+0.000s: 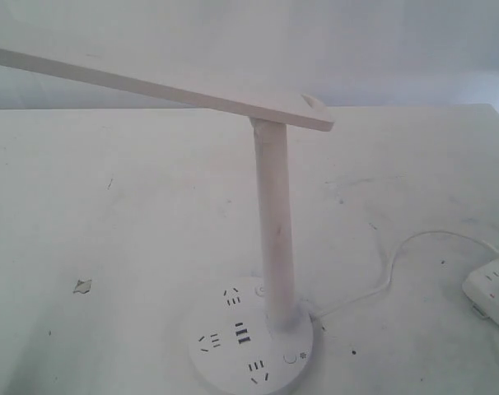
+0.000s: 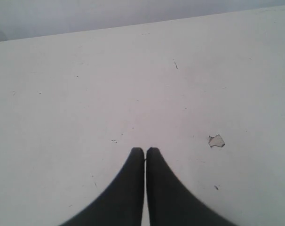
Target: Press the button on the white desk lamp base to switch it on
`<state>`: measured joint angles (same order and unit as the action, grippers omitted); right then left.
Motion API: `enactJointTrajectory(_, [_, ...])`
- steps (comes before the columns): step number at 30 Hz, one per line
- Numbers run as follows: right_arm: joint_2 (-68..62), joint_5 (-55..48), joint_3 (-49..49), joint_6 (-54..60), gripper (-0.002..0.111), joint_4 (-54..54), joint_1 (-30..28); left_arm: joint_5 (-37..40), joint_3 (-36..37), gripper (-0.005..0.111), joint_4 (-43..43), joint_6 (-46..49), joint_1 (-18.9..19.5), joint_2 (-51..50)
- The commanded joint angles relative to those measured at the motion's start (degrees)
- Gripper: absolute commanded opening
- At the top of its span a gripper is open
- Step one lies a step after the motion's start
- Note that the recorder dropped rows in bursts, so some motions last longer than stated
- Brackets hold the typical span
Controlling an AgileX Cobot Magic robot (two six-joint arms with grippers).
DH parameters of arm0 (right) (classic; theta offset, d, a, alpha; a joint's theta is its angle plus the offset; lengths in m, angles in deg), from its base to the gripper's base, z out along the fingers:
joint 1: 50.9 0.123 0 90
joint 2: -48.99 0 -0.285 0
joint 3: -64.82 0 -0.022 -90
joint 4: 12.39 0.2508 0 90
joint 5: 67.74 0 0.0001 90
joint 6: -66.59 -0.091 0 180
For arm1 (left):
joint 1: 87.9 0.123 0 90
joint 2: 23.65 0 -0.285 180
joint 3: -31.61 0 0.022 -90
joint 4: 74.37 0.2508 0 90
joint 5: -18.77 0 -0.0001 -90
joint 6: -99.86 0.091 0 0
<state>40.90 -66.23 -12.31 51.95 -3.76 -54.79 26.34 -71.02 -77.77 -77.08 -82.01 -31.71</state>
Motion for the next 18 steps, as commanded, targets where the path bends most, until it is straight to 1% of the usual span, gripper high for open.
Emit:
enactJointTrajectory(1, [0.31, 3.81, -0.09, -8.84, 0.0, 4.55, -0.16, -0.26, -0.16, 0.001, -0.43, -0.12, -0.42, 0.27])
enactJointTrajectory(13, [0.31, 4.16, -0.09, -8.81, 0.0, 4.55, -0.16, -0.26, -0.16, 0.001, -0.43, -0.12, -0.42, 0.27])
enactJointTrajectory(16, [0.31, 8.54, -0.09, -8.69, 0.0, 4.55, -0.16, -0.26, -0.16, 0.001, -0.43, -0.12, -0.42, 0.27])
enactJointTrajectory(18, [0.31, 12.07, -0.09, -11.93, 0.0, 4.67, -0.16, -0.26, -0.16, 0.001, -0.43, -0.12, -0.42, 0.27])
